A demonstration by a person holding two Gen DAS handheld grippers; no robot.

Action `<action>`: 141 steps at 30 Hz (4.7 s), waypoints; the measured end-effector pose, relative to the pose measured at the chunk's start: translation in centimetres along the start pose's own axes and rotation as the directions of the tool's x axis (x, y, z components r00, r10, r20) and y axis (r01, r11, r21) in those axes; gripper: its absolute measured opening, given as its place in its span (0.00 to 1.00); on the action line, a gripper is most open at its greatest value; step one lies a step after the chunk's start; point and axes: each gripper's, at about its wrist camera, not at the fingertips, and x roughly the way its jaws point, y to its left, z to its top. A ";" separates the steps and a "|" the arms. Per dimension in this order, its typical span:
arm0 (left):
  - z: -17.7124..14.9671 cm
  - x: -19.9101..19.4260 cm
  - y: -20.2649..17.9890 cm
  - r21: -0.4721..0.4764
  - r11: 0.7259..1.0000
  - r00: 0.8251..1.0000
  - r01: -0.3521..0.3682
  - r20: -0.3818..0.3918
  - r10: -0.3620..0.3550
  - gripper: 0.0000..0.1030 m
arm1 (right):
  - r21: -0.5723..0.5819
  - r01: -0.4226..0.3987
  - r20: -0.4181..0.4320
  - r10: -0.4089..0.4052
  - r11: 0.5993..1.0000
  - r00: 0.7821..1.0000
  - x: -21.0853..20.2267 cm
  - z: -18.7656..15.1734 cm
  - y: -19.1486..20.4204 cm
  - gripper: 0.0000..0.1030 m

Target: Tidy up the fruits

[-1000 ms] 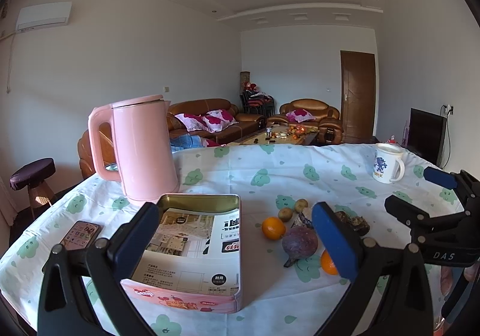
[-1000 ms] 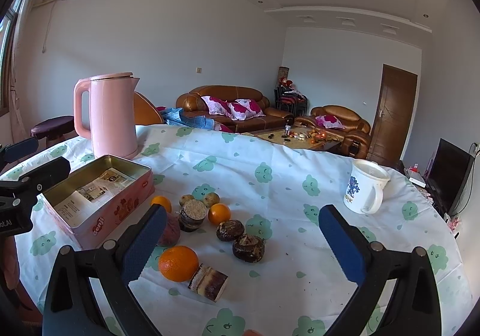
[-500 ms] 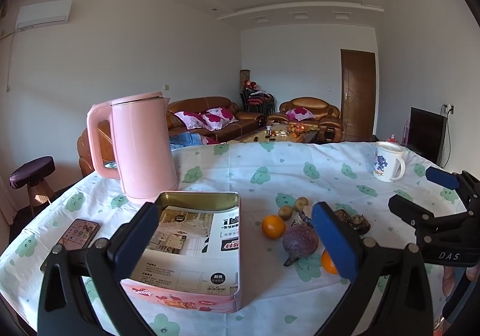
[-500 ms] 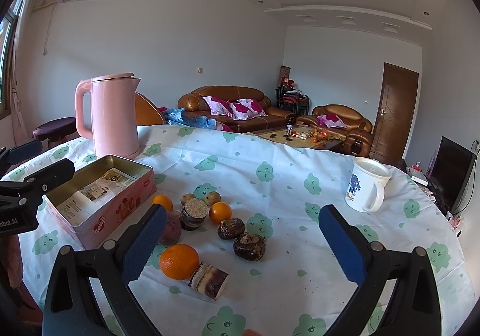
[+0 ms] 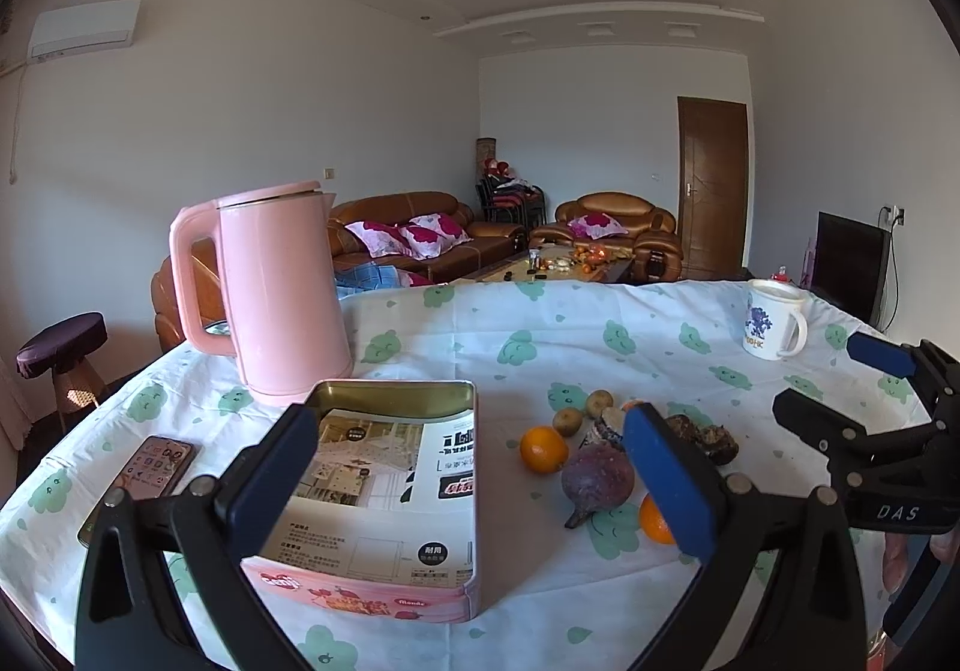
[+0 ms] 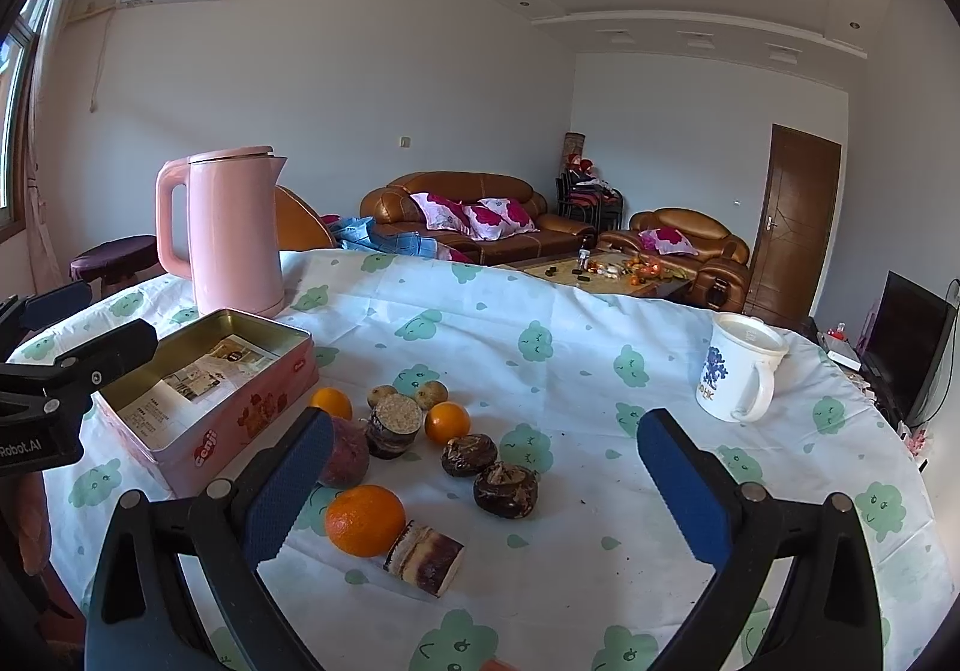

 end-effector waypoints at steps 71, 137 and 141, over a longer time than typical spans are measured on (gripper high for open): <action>-4.0 9.1 -10.8 0.097 0.938 0.874 0.334 -0.404 -0.269 0.70 | 0.108 -0.116 -0.269 0.142 0.987 0.953 4.3 -6.5 -3.7 0.41; -3.7 5.0 -9.5 0.089 0.944 0.940 0.317 -0.162 -0.300 0.48 | -0.022 -0.130 -0.020 0.130 0.991 0.991 0.0 -6.7 -2.4 0.41; -3.7 4.8 -9.3 0.087 0.946 0.943 0.312 -0.149 -0.297 0.48 | -0.024 -0.131 -0.007 0.131 0.991 0.991 -0.2 -6.8 -2.4 0.41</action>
